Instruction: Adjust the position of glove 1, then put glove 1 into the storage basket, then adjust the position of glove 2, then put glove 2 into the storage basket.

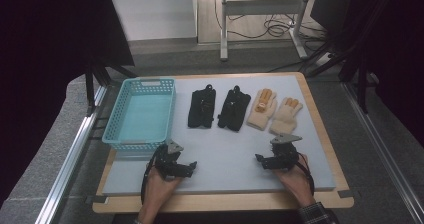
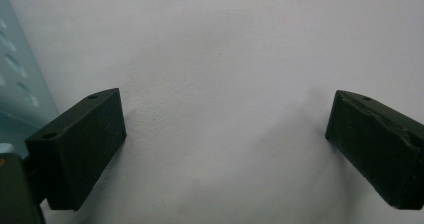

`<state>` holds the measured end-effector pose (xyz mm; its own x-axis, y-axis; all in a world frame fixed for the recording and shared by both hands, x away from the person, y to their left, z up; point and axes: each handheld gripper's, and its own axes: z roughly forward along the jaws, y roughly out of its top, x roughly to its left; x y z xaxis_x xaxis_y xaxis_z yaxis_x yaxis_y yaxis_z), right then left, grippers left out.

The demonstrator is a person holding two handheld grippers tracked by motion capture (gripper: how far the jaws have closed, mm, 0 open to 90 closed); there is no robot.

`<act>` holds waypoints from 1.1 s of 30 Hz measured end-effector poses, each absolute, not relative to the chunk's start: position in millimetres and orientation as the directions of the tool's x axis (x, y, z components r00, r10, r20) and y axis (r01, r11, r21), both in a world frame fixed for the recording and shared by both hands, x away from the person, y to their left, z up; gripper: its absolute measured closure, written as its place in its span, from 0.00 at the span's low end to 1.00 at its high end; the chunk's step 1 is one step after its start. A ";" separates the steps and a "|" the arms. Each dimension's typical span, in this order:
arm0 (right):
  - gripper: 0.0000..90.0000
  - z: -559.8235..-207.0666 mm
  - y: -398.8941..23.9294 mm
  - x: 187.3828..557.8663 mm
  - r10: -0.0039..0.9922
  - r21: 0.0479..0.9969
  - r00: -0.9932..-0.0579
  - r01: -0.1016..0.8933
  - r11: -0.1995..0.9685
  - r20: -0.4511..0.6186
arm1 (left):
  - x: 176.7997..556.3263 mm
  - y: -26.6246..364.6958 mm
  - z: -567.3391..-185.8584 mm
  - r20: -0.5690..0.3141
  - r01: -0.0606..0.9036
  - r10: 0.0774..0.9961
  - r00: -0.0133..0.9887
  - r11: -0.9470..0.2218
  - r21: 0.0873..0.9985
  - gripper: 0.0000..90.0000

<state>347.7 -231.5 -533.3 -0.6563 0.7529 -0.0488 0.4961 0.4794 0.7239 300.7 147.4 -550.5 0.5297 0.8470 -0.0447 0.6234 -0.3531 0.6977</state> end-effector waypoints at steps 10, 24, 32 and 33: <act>0.16 -533.3 -231.5 348.1 0.754 0.722 -0.655 0.498 0.480 -0.049 | 300.6 147.4 -550.5 -0.045 0.623 0.847 0.529 -0.353 0.698 0.03; 0.17 -532.6 -231.9 348.0 0.755 0.723 -0.654 0.500 0.477 -0.045 | 300.6 147.3 -550.5 -0.044 0.623 0.847 0.529 -0.353 0.699 0.03; 0.22 -526.6 -233.8 351.2 0.760 0.725 -0.649 0.507 0.466 -0.034 | 300.6 147.3 -550.5 -0.045 0.623 0.848 0.529 -0.352 0.699 0.03; 0.22 -525.4 -233.7 351.7 0.761 0.729 -0.648 0.505 0.463 -0.034 | 300.5 146.9 -550.8 -0.048 0.623 0.850 0.525 -0.345 0.702 0.03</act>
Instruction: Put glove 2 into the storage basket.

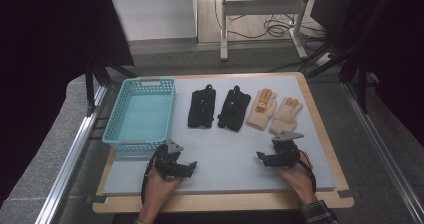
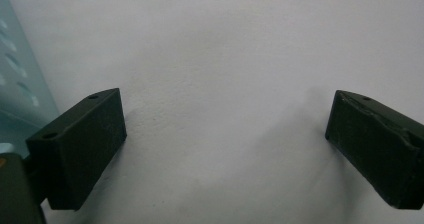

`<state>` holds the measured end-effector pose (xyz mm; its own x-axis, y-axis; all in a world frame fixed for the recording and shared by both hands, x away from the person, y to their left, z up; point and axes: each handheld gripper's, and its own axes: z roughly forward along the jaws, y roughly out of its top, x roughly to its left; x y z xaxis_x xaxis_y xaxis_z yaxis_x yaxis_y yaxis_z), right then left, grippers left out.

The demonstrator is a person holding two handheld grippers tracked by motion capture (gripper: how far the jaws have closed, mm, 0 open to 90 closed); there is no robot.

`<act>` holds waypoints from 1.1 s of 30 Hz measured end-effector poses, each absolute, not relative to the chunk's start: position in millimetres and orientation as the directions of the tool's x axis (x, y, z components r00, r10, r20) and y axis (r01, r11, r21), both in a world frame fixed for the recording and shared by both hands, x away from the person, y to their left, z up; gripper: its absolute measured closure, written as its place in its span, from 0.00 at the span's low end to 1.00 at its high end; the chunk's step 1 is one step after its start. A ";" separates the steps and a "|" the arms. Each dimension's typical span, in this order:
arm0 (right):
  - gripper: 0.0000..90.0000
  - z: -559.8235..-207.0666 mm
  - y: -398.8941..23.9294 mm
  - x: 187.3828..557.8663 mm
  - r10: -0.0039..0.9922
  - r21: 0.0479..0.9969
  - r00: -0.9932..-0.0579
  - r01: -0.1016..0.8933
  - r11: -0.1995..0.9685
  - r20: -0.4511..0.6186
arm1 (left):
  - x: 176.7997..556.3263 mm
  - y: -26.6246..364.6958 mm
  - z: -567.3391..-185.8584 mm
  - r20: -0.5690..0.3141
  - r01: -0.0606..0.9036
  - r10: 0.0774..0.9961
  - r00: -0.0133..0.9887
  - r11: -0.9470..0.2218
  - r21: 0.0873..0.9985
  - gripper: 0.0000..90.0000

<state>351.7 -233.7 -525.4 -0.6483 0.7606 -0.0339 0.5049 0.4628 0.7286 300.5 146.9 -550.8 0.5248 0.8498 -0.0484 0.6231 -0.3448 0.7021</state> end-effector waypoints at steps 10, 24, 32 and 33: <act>0.22 -518.3 -227.9 365.9 0.769 0.732 -0.639 0.521 0.439 -0.007 | 300.4 146.9 -550.8 -0.048 0.623 0.850 0.524 -0.344 0.702 0.03; 0.42 -500.9 -208.1 410.7 0.746 0.744 -0.665 0.505 0.438 0.013 | 300.4 147.0 -550.8 -0.049 0.623 0.850 0.524 -0.344 0.703 0.03; 0.47 -496.2 -186.1 442.4 0.730 0.740 -0.684 0.490 0.460 0.000 | 300.5 147.4 -550.6 -0.046 0.623 0.848 0.528 -0.349 0.700 0.03; 0.47 -496.5 -184.1 445.8 0.731 0.738 -0.682 0.493 0.460 0.000 | 300.5 147.4 -550.7 -0.047 0.623 0.848 0.527 -0.349 0.700 0.03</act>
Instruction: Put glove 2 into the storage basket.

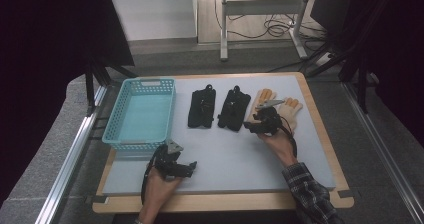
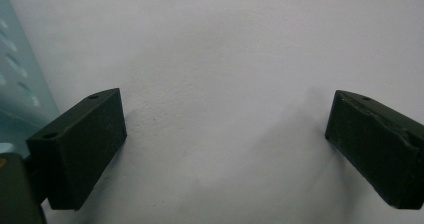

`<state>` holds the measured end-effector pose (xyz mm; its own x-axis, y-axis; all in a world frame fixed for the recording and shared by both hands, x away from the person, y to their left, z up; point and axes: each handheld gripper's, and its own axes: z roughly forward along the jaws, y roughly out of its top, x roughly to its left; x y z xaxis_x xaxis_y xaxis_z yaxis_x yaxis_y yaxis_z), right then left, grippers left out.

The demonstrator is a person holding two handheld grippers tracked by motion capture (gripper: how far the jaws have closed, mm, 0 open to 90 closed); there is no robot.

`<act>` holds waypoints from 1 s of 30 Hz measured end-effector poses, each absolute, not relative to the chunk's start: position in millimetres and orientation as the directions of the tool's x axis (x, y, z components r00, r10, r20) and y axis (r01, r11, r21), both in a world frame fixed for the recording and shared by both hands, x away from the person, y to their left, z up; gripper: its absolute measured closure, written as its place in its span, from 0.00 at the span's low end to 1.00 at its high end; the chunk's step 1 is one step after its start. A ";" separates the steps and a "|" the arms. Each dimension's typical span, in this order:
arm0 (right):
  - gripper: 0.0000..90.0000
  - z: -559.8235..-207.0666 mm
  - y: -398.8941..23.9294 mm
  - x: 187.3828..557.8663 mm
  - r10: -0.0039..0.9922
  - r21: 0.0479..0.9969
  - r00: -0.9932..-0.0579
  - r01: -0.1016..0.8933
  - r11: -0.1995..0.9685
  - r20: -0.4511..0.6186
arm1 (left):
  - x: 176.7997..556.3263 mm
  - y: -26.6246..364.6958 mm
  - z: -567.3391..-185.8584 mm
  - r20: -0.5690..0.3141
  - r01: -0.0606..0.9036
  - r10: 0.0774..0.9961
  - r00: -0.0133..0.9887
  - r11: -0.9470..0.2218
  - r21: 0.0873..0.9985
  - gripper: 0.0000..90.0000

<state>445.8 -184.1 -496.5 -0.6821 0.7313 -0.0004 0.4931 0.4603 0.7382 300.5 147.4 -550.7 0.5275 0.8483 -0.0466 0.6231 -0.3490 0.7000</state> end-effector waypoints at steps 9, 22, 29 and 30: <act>0.36 -501.0 -164.7 483.1 0.753 0.731 -0.658 0.525 0.436 0.024 | 300.5 147.4 -550.7 -0.047 0.623 0.848 0.528 -0.348 0.700 0.03; 0.30 -513.6 -118.1 519.1 0.771 0.678 -0.635 0.549 0.488 -0.041 | 300.5 147.5 -550.7 -0.047 0.623 0.848 0.528 -0.349 0.700 0.03; 0.38 -522.2 -114.3 527.5 0.819 0.651 -0.573 0.610 0.451 -0.030 | 300.5 147.4 -550.7 -0.047 0.622 0.848 0.528 -0.349 0.701 0.03; 0.43 -521.3 -114.6 527.2 0.820 0.647 -0.572 0.614 0.451 -0.029 | 300.5 147.4 -550.7 -0.046 0.622 0.848 0.528 -0.349 0.700 0.03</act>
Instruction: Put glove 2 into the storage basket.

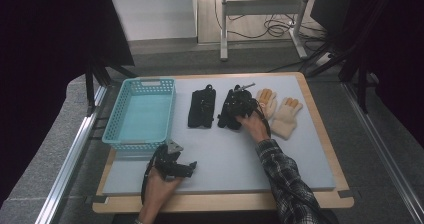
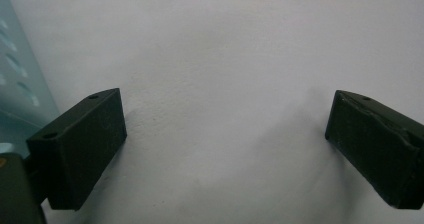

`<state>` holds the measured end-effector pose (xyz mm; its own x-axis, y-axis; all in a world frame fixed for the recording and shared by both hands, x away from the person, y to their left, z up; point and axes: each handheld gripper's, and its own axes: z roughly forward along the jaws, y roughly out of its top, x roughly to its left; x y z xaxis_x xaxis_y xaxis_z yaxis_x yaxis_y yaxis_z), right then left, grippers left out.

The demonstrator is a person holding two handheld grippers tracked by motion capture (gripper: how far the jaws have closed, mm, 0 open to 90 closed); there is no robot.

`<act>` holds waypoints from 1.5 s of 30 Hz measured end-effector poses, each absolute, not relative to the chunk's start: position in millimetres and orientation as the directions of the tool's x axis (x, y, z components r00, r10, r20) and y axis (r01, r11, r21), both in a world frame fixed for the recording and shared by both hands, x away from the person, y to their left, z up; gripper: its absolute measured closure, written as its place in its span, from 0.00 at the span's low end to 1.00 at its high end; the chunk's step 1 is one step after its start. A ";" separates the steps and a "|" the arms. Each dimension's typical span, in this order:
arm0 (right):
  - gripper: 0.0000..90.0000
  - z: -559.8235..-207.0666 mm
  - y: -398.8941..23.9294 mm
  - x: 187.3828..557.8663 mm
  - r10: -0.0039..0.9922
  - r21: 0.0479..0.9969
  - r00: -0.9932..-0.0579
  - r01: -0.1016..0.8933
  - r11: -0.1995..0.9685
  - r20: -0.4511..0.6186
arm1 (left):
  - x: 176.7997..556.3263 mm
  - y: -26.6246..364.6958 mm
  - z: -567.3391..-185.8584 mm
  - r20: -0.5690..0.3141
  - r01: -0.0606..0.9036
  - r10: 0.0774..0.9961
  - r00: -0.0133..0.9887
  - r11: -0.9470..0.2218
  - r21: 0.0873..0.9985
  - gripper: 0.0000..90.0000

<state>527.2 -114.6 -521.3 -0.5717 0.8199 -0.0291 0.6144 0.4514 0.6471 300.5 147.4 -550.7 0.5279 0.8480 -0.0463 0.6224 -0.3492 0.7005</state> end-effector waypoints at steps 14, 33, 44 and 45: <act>0.89 -513.0 -122.1 521.4 0.795 0.666 -0.606 0.589 0.458 -0.011 | 300.6 147.5 -550.7 -0.047 0.623 0.848 0.528 -0.349 0.700 0.04; 0.88 -444.7 -133.6 425.0 0.707 0.774 -0.705 0.479 0.413 0.060 | 300.4 147.5 -550.6 -0.046 0.623 0.848 0.527 -0.350 0.700 0.04; 0.87 -488.2 -142.2 357.1 0.698 0.773 -0.703 0.517 0.368 0.138 | 300.3 147.3 -550.7 -0.046 0.624 0.850 0.525 -0.348 0.700 0.04; 0.87 -495.1 -143.0 353.4 0.702 0.771 -0.698 0.522 0.364 0.140 | 300.3 147.3 -550.7 -0.046 0.624 0.850 0.526 -0.348 0.700 0.04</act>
<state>353.4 -143.0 -495.1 -0.6980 0.7022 0.1404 0.5217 0.3644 0.7714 300.3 147.3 -550.7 0.5255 0.8496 -0.0456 0.6235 -0.3481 0.7000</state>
